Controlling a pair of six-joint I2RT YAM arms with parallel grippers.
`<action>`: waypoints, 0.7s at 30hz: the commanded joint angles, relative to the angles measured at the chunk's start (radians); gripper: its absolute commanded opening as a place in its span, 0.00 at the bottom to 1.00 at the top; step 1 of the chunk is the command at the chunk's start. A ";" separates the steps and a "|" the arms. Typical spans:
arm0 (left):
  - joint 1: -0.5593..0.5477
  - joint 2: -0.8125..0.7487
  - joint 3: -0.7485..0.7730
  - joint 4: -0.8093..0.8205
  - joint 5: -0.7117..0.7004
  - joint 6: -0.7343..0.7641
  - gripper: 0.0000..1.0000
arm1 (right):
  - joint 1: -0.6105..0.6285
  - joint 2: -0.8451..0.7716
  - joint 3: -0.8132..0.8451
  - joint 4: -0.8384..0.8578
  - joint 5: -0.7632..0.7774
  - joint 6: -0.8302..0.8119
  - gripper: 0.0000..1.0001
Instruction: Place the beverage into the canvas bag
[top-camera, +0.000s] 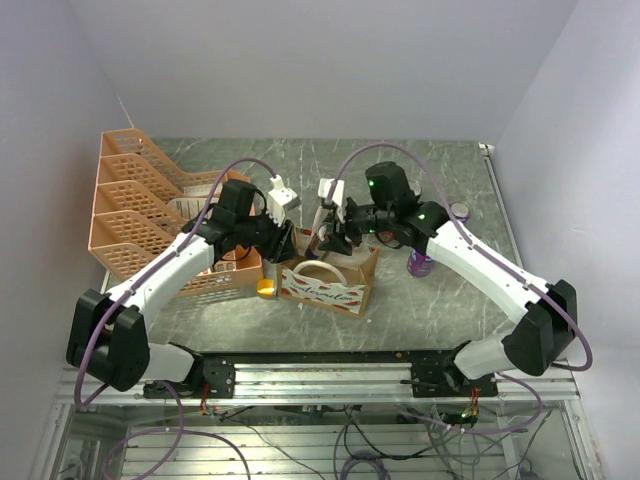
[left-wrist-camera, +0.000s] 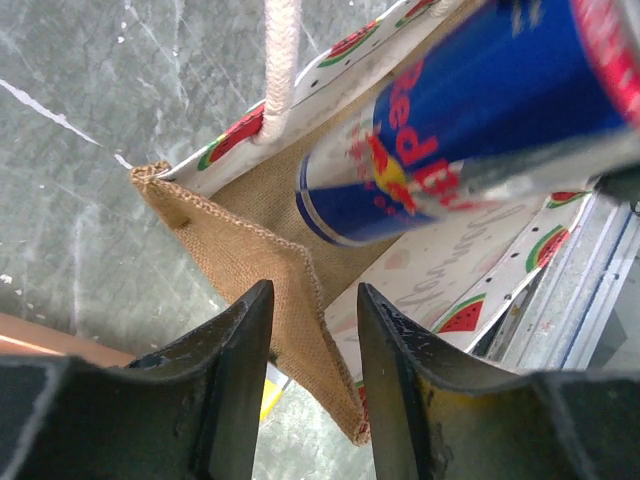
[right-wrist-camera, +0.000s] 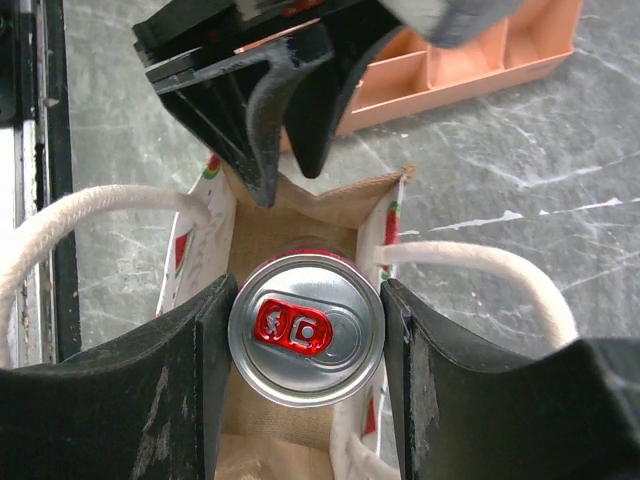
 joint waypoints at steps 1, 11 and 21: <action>-0.009 -0.041 -0.009 0.039 -0.050 0.014 0.51 | 0.062 0.024 0.051 0.010 0.073 -0.054 0.00; -0.009 -0.072 -0.050 0.047 -0.151 0.039 0.16 | 0.118 0.113 0.072 0.051 0.213 -0.023 0.00; -0.008 -0.096 -0.136 0.117 -0.169 0.035 0.07 | 0.118 0.171 0.003 0.197 0.243 0.031 0.00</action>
